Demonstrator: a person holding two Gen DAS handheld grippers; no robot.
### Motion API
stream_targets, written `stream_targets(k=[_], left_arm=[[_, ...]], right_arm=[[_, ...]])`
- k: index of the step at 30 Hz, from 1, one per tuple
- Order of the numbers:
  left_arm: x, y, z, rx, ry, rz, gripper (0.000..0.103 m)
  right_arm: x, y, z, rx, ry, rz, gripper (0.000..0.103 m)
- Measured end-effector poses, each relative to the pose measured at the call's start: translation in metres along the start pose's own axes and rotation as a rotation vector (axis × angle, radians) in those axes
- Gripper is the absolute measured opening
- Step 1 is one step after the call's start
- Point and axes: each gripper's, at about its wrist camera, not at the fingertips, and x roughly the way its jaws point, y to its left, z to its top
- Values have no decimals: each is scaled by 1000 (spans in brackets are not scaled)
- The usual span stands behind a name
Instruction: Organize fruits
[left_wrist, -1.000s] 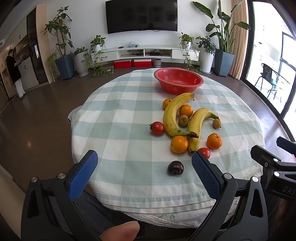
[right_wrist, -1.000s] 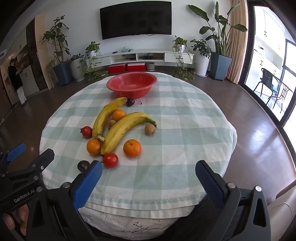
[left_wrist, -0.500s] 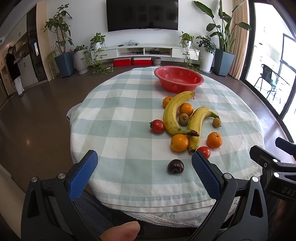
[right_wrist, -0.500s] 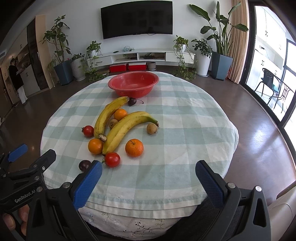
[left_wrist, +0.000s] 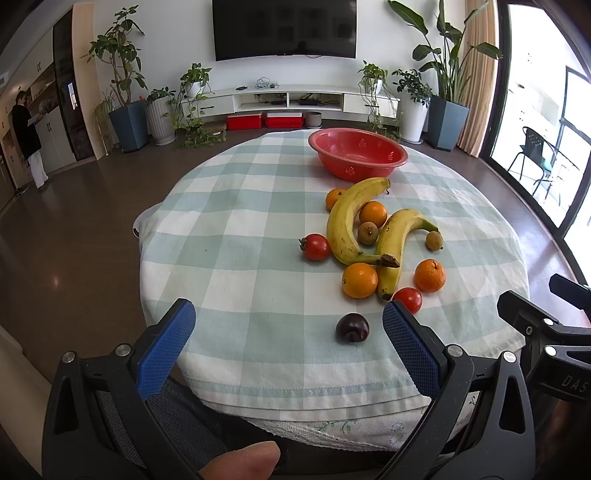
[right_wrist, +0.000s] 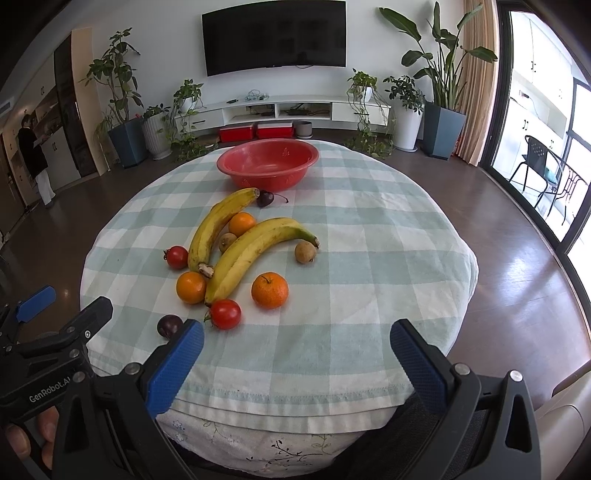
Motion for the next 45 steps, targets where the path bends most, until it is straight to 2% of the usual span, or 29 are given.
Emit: stream_targets(k=[37, 45], left_arm=[[2, -2, -7, 5, 4, -3, 103], [4, -1, -15, 6, -27, -5, 103]], right_arm=[[1, -1, -1, -1, 5, 2, 103], [1, -3, -1, 0, 6, 1, 103]])
